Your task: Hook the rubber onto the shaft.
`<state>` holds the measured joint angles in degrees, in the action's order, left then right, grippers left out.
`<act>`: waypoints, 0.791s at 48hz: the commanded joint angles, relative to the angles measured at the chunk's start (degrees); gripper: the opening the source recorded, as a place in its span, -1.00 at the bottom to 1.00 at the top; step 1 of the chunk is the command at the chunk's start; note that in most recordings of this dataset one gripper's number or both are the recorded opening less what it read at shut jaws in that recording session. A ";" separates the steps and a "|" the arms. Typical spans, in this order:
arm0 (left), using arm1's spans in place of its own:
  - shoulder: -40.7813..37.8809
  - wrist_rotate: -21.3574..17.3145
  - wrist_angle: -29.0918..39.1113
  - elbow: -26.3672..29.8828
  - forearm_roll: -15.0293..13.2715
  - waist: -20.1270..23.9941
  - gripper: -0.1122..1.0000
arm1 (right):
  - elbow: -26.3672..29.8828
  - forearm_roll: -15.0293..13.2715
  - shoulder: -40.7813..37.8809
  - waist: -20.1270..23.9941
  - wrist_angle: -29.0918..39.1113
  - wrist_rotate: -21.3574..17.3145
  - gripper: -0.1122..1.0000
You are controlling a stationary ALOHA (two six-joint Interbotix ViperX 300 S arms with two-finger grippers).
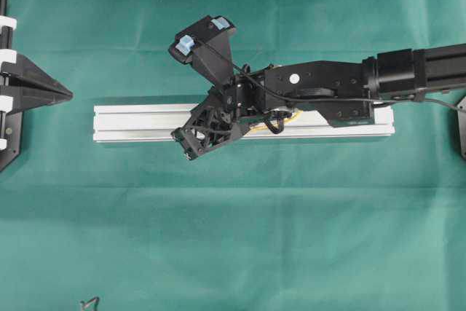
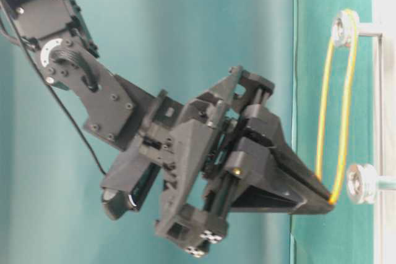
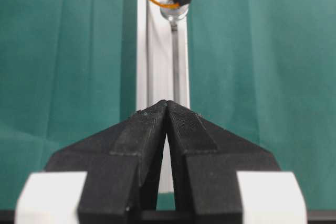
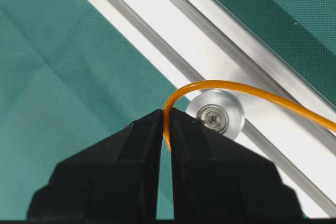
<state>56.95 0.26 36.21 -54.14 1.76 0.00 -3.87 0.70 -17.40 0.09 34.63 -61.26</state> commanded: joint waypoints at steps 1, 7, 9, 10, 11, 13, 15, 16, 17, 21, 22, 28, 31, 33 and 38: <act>-0.44 0.09 -0.26 1.85 0.09 0.00 -0.76 | 1.76 0.26 0.70 -0.18 -0.18 0.09 -0.67; -0.44 0.18 -0.26 1.85 0.09 0.00 -0.76 | 1.67 1.23 0.09 -0.18 -0.35 0.09 -0.67; -0.44 0.18 -0.26 1.85 0.09 0.00 -0.76 | 1.67 1.49 -0.18 -0.18 -0.44 0.09 -0.67; -0.44 0.18 -0.26 1.85 0.09 0.00 -0.76 | 1.67 1.67 -0.26 -0.18 -0.44 0.09 -0.67; -0.53 0.09 -0.26 1.85 0.09 0.00 -0.76 | 1.67 1.93 -0.35 -0.18 -0.35 0.09 -0.67; -0.44 0.09 -0.26 1.85 0.09 0.00 -0.76 | 1.67 2.37 -0.53 -0.18 -0.44 0.09 -0.67; -0.53 0.09 -0.26 1.85 0.09 0.00 -0.76 | 1.67 2.81 -0.62 -0.18 -0.44 0.09 -0.67; -0.44 0.09 -0.26 1.85 0.18 0.00 -0.76 | 1.67 2.99 -0.70 -0.18 -0.53 0.09 -0.67; -0.53 0.09 -0.26 1.85 0.09 0.00 -0.76 | 1.67 3.08 -0.79 -0.18 -0.62 0.09 -0.67; -0.53 0.09 -0.26 1.85 0.18 0.00 -0.76 | 1.67 3.16 -0.97 -0.26 -0.62 0.09 -0.67; -0.53 0.09 -0.26 1.85 0.09 0.00 -0.76 | 1.67 3.25 -0.97 -0.18 -0.62 0.09 -0.67; -0.53 0.09 -0.26 1.85 0.09 0.00 -0.76 | 1.67 3.16 -1.05 -0.26 -0.79 0.09 -0.67; -0.44 0.00 -0.26 1.85 0.18 0.00 -0.76 | 1.76 3.16 -1.14 -0.18 -1.41 0.09 -0.67; -0.53 0.00 -0.26 1.85 0.09 0.00 -0.76 | 1.76 3.16 -1.23 -0.18 -1.93 0.09 -0.67; -0.53 0.00 -0.26 1.85 0.09 0.00 -0.76 | 1.76 3.16 -1.32 -0.26 -2.81 0.09 -0.67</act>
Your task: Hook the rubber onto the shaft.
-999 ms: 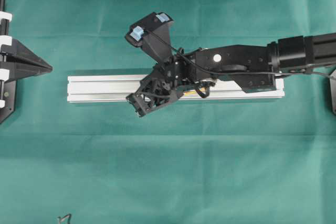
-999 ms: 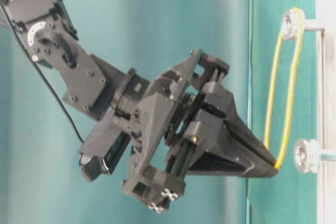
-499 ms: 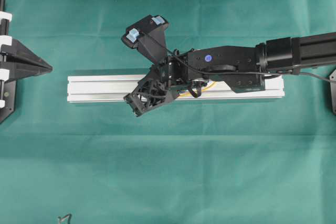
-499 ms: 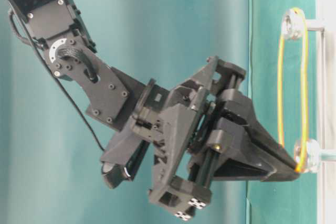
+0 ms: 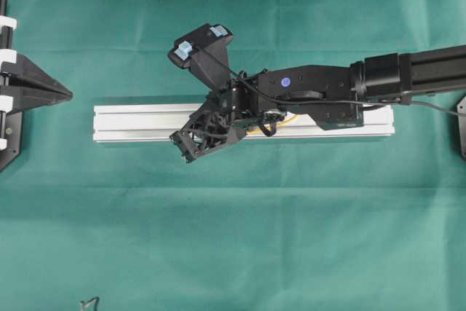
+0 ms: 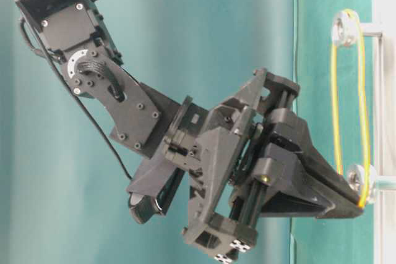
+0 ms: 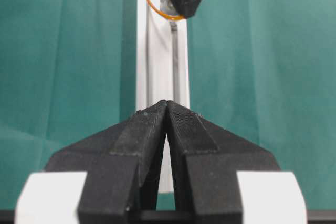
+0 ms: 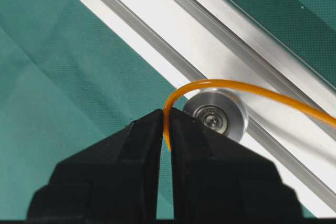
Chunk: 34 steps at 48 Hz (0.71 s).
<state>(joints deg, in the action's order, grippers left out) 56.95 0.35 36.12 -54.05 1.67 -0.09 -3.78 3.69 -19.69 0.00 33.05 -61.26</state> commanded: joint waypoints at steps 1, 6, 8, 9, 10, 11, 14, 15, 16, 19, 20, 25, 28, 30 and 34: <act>-0.44 -0.09 -0.18 1.76 0.26 0.09 -0.76 | 1.67 0.18 0.88 -0.26 -1.41 0.00 -0.67; -0.44 -0.09 -0.18 1.67 0.18 0.09 -0.76 | 1.67 0.18 0.70 -0.26 -1.58 0.00 -0.67; -0.53 -0.09 -0.18 1.67 0.26 0.09 -0.76 | 1.67 0.18 0.70 -0.35 -1.58 0.00 -0.67; -0.53 -0.09 -0.18 1.76 0.18 0.09 -0.76 | 1.67 0.26 0.62 -0.35 -1.58 0.00 -0.67; -0.44 -0.09 -0.18 1.76 0.26 0.09 -0.76 | 1.67 0.18 0.53 -0.35 -1.58 0.00 -0.67; -0.53 -0.09 -0.18 1.76 0.18 0.09 -0.76 | 1.67 0.18 0.53 -0.35 -1.58 0.00 -0.67; -0.44 -0.09 -0.18 1.76 0.18 0.09 -0.76 | 1.67 0.26 0.35 -0.44 -1.49 0.00 -0.67; -0.53 0.00 -0.18 1.76 0.18 0.09 -0.76 | 1.67 0.35 0.26 -0.44 -1.49 0.00 -0.67; -0.44 0.00 -0.18 1.76 0.18 0.09 -0.76 | 1.67 0.44 0.18 -0.44 -1.41 0.00 -0.67; -0.53 0.00 -0.18 1.76 0.18 0.09 -0.76 | 1.67 0.79 -0.09 -0.44 -1.32 0.00 -0.67; -0.53 0.00 -0.18 1.67 0.26 0.09 -0.76 | 1.67 0.97 -0.18 -0.35 -1.32 0.00 -0.67; -0.53 0.00 -0.18 1.76 0.18 0.09 -0.76 | 1.67 1.41 -0.53 -0.44 -1.32 0.00 -0.67; -0.53 0.00 -0.18 1.76 0.18 0.09 -0.76 | 1.67 1.67 -0.79 -0.35 -1.32 0.00 -0.67; -0.53 0.00 -0.18 1.67 0.18 0.09 -0.76 | 1.67 1.67 -0.79 -0.35 -1.32 0.00 -0.67; -0.44 0.00 -0.18 1.67 0.18 0.09 -0.76 | 1.67 1.76 -0.79 -0.18 -1.32 0.00 -0.67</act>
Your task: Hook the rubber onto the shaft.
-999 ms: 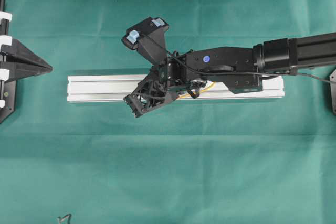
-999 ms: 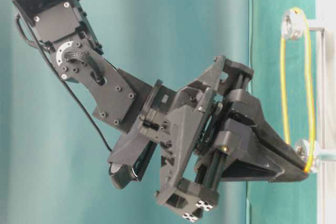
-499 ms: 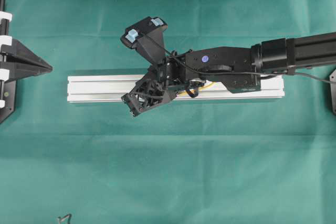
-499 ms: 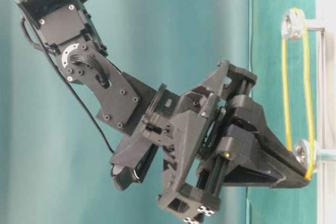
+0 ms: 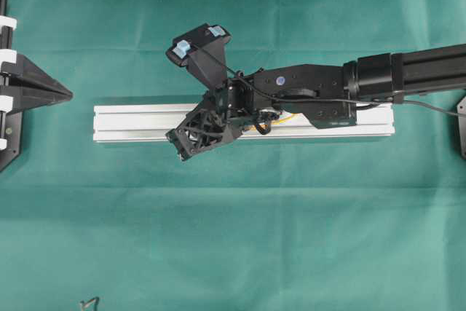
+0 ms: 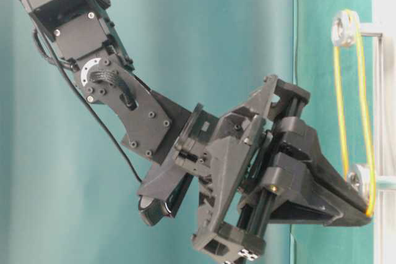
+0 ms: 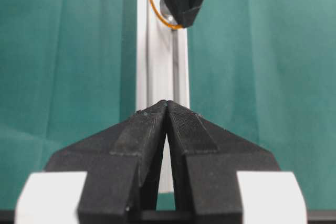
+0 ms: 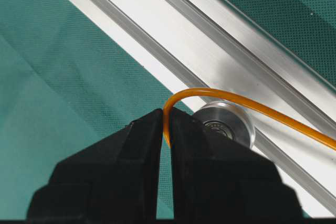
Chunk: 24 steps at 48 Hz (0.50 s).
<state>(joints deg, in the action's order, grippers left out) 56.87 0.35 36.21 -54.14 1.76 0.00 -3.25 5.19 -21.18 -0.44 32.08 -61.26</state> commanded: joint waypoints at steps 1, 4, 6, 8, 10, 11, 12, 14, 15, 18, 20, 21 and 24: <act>-0.35 0.00 -0.26 1.76 0.09 0.00 -0.76 | 1.05 0.35 0.70 0.35 -0.35 0.00 -0.67; -0.35 0.00 -0.26 1.76 0.09 0.00 -0.76 | 1.05 0.35 0.70 0.53 -0.35 0.00 -0.67; -0.44 0.00 -0.26 1.76 0.09 0.00 -0.76 | 1.05 0.35 0.70 0.62 -0.35 -0.09 -0.67; -0.35 0.00 -0.26 1.76 0.09 0.00 -0.76 | 0.97 0.44 0.70 0.88 -0.35 -0.18 -0.67; -0.44 0.00 -0.18 1.85 0.09 0.00 -0.76 | 0.88 0.44 0.70 1.14 -0.26 -0.18 -0.67; -0.35 0.00 -0.26 1.76 0.09 0.00 -0.76 | 0.79 0.44 0.70 1.41 -0.18 -0.26 -0.67; -0.35 -0.09 -0.26 1.76 0.09 0.00 -0.76 | 0.79 0.44 0.79 1.49 -0.18 -0.26 -0.67; -0.35 0.00 -0.18 1.76 0.18 0.00 -0.76 | 0.70 0.44 0.79 1.76 -0.09 -0.35 -0.67; -0.35 0.00 -0.18 1.76 0.09 0.00 -0.76 | 0.70 0.44 0.79 1.85 0.09 -0.35 -0.67; -0.35 0.00 -0.18 1.85 0.09 0.00 -0.76 | 0.62 0.44 0.88 2.20 0.35 -0.44 -0.67; -0.44 0.00 -0.18 1.85 0.09 0.00 -0.76 | 0.62 0.44 0.88 2.29 0.62 -0.44 -0.67; -0.35 0.00 -0.18 1.85 0.09 0.00 -0.76 | 0.53 0.44 0.88 2.29 0.70 -0.44 -0.67; -0.44 0.00 -0.18 1.76 0.09 0.00 -0.76 | 0.44 0.44 1.23 2.46 0.97 -0.44 -0.67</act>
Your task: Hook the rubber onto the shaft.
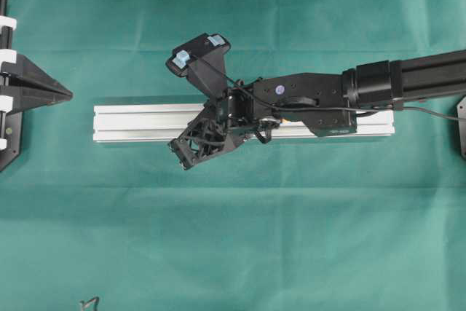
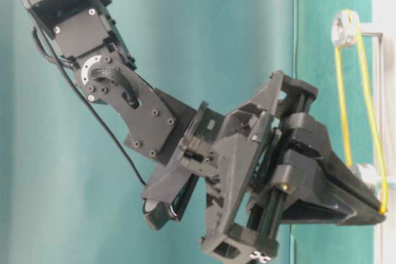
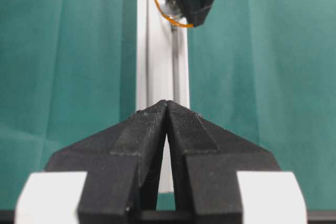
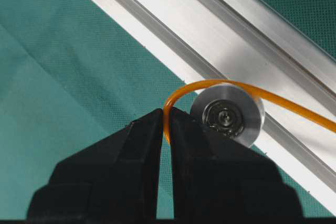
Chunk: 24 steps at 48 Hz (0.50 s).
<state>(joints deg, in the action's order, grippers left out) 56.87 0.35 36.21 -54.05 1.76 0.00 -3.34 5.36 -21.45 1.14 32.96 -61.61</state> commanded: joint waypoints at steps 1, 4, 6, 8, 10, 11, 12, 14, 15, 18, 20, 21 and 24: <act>-0.35 0.00 -0.18 1.67 0.18 0.00 -0.76 | 0.44 0.26 1.58 0.88 0.18 -0.09 -0.67; -0.35 0.00 -0.18 1.67 0.09 0.00 -0.76 | 0.00 0.26 2.02 0.88 0.18 -0.09 -0.67; -0.44 0.00 -0.09 1.76 0.09 -0.09 -0.76 | -0.35 0.18 2.46 0.88 0.26 -0.09 -0.67; -0.35 0.00 0.00 1.67 0.09 -0.18 -0.76 | -0.79 0.09 2.90 0.88 0.26 -0.09 -0.67; -0.44 0.00 0.00 1.67 0.09 -0.18 -0.76 | -1.32 0.09 3.43 0.88 0.26 -0.09 -0.67; -0.35 0.00 0.09 1.67 0.09 -0.26 -0.76 | -1.58 0.09 3.69 0.97 0.26 -0.09 -0.67; -0.35 0.00 0.18 1.67 0.09 -0.26 -0.76 | -1.85 0.00 3.87 0.88 0.26 -0.09 -0.67; -0.35 0.00 0.18 1.67 0.09 -0.26 -0.76 | -2.46 0.00 4.39 0.88 0.26 -0.09 -0.67; -0.35 0.00 0.18 1.67 0.18 -0.26 -0.76 | -2.81 -0.09 4.66 0.97 0.09 -0.09 -0.67; -0.44 0.00 0.26 1.67 0.09 -0.26 -0.76 | -3.60 -0.26 5.45 0.88 0.00 -0.09 -0.67; -0.35 0.00 0.18 1.67 0.09 -0.26 -0.76 | -4.04 -0.44 5.80 0.88 0.00 -0.09 -0.67; -0.44 0.00 0.26 1.67 0.09 -0.26 -0.76 | -4.22 -0.53 5.98 0.97 0.00 -0.09 -0.67; -0.35 0.00 0.18 1.67 0.09 -0.26 -0.76 | -4.75 -0.88 6.42 0.88 0.00 -0.09 -0.67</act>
<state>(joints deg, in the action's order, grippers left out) 56.87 0.35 36.74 -54.14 1.67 -0.09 -8.09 4.92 -18.02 1.76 33.13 -61.79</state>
